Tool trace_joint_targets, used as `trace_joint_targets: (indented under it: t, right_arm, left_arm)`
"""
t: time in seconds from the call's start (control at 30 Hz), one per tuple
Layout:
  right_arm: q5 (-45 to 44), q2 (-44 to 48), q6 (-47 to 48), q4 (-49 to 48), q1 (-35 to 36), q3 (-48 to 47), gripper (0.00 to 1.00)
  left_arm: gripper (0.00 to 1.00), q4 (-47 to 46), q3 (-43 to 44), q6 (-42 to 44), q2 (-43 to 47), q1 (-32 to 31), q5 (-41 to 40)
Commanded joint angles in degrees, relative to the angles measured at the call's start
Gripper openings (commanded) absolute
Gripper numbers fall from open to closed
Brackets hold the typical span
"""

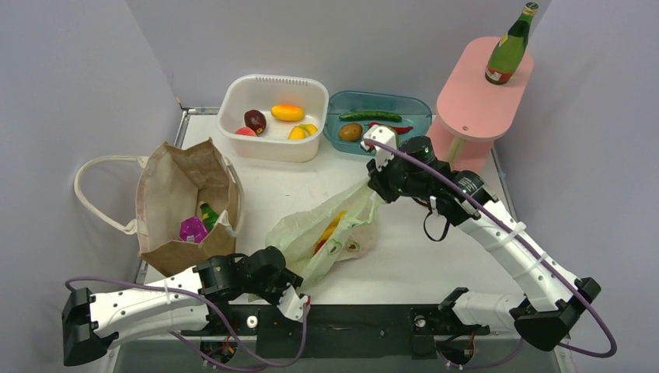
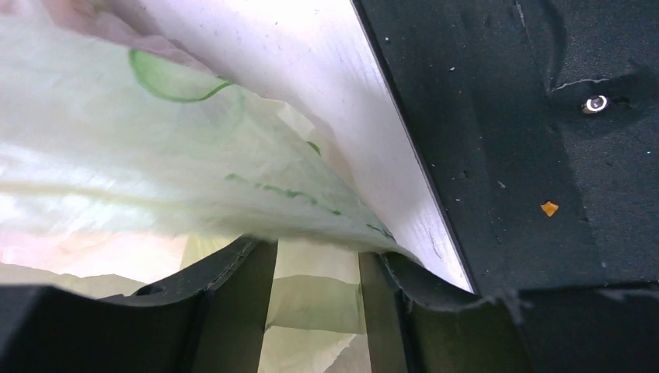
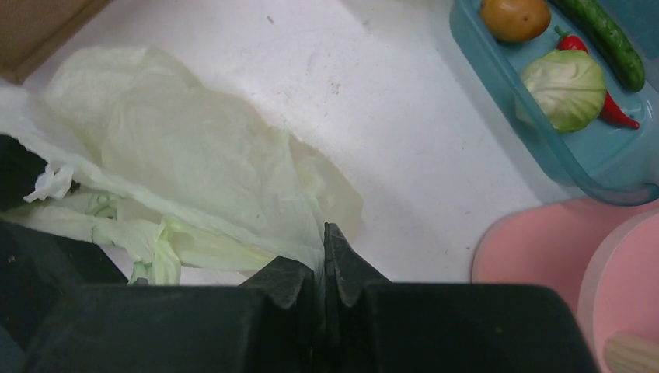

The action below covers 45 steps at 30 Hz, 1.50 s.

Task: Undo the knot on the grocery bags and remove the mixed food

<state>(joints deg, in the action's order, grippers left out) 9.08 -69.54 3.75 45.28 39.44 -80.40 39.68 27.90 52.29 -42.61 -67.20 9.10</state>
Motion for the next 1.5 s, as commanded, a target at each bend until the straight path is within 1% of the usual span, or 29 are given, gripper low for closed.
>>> trace_joint_targets:
  t: [0.0, 0.13, 0.23, 0.33, 0.43, 0.5, 0.63, 0.67, 0.73, 0.8, 0.9, 1.0, 1.07, 1.1, 1.17, 1.33, 1.47]
  right_arm:
    - [1.89, 3.32, 5.08, 5.44, 4.21, 5.47, 0.0]
    - [2.69, 4.96, 5.63, 6.77, 10.44, 13.34, 0.0]
    - [2.82, 5.53, 6.26, 7.51, 11.44, 17.26, 0.0]
    - [2.95, 5.93, 6.93, 7.96, 12.08, 19.29, 0.0]
    - [3.44, 5.78, 5.99, 6.49, 12.18, 19.77, 0.0]
    - [4.16, 5.75, 5.26, 5.55, 12.09, 19.43, 0.0]
    - [7.06, 4.69, 3.24, 5.01, 11.21, 18.14, 0.0]
    - [7.91, 4.5, 2.5, 5.0, 10.93, 17.46, 0.0]
    - [10.52, 4.07, 1.86, 5.0, 10.57, 16.68, 0.0]
    - [11.68, 3.83, 1.68, 5.0, 10.62, 16.15, 0.0]
    - [11.9, 3.8, 1.5, 5.0, 10.07, 15.91, 0.0]
    - [12.73, 3.87, 1.06, 5.38, 9.35, 16.04, 0.0]
    - [13.13, 4.05, 0.93, 5.43, 8.93, 16.19, 0.0]
    - [13.28, 4.17, 0.74, 5.43, 8.67, 16.23, 0.0]
    - [13.83, 4.18, 0.7, 5.44, 8.35, 16.04, 0.0]
    - [14.19, 4.38, 0.94, 5.43, 7.86, 16.26, 0.0]
    - [14.37, 4.6, 1.0, 5.44, 7.42, 16.69, 0.0]
  left_arm:
    - [0.4, -1.62, 2.2, -3.26, 1.83, -0.48, 0.26]
    - [0.45, -6.46, 5.55, -10.38, 4.0, -0.48, 1.07]
    - [0.47, -9.78, 8.06, -14.62, 2.57, -0.48, -1.39]
    - [0.48, -13.89, 8.34, -16.7, 1.04, -0.03, -4.86]
    - [0.48, -19.95, 7.8, -18.6, 0.52, 0.28, -8.27]
    - [0.48, -22.04, 8.46, -20.69, -0.37, 0.76, -7.04]
    - [0.51, -24.38, 11.06, -23.4, -4.07, 0.78, 0.06]
    - [0.52, -24.91, 11.61, -23.36, -5.95, 0.77, 1.47]
    - [0.54, -25.33, 11.82, -22.76, -8.99, 0.76, 1.77]
    - [0.57, -26.39, 11.41, -21.14, -11.37, 0.82, 0.35]
    - [0.58, -28.06, 10.74, -18.97, -14.9, 1.77, -1.33]
    - [0.59, -28.34, 11.08, -17.03, -17.26, 5.14, 2.46]
    - [0.64, -27.69, 11.28, -15.4, -18.97, 6.29, 5.0]
    - [0.69, -27.84, 11.2, -15.12, -20.03, 7.19, 5.63]
    - [0.75, -29.13, 10.47, -14.8, -21.34, 8.66, 6.33]
    - [0.79, -30.62, 8.74, -11.32, -24.45, 10.72, 7.83]
    - [0.82, -31.6, 8.13, -10.35, -27.39, 10.95, 8.77]
